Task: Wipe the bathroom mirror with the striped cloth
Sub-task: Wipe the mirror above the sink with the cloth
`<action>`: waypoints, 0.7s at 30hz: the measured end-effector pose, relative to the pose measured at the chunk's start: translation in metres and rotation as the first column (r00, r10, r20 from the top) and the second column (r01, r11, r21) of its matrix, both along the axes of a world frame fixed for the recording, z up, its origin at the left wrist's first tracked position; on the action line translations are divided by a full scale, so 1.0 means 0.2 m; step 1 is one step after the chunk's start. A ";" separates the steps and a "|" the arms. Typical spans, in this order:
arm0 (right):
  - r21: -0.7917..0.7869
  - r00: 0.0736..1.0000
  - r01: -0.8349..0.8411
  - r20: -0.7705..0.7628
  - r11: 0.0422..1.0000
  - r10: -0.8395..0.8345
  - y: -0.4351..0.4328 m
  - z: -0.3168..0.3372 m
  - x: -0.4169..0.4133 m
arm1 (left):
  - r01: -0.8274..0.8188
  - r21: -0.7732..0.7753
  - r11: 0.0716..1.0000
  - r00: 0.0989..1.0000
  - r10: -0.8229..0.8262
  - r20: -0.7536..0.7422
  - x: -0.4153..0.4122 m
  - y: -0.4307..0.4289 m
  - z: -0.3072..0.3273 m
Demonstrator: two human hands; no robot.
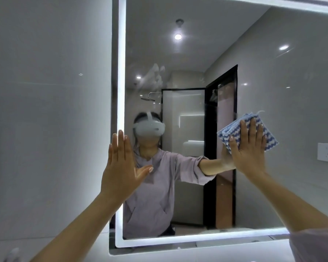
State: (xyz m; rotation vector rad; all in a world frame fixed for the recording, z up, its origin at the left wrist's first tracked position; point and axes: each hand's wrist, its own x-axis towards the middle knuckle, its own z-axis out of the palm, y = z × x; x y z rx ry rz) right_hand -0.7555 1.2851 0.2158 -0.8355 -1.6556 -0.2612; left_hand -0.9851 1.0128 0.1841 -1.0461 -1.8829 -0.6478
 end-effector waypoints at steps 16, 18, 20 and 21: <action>0.010 0.998 0.044 0.038 0.999 -0.044 0.00 0.14 -0.06 | 0.035 0.054 0.998 0.999 -0.033 -0.031 -0.02 0.02 -0.03; 0.034 0.998 0.048 0.050 0.998 -0.049 -0.01 0.19 -0.09 | 0.037 0.052 0.998 0.999 -0.036 -0.034 -0.01 0.02 -0.03; 0.062 0.998 0.034 0.055 0.998 -0.037 -0.03 0.23 -0.12 | 0.035 0.048 0.998 0.999 -0.033 -0.043 -0.01 0.02 -0.04; 0.079 0.998 0.028 0.054 0.997 -0.032 -0.05 0.25 -0.14 | 0.032 0.046 0.998 0.999 -0.030 -0.043 -0.01 0.02 -0.04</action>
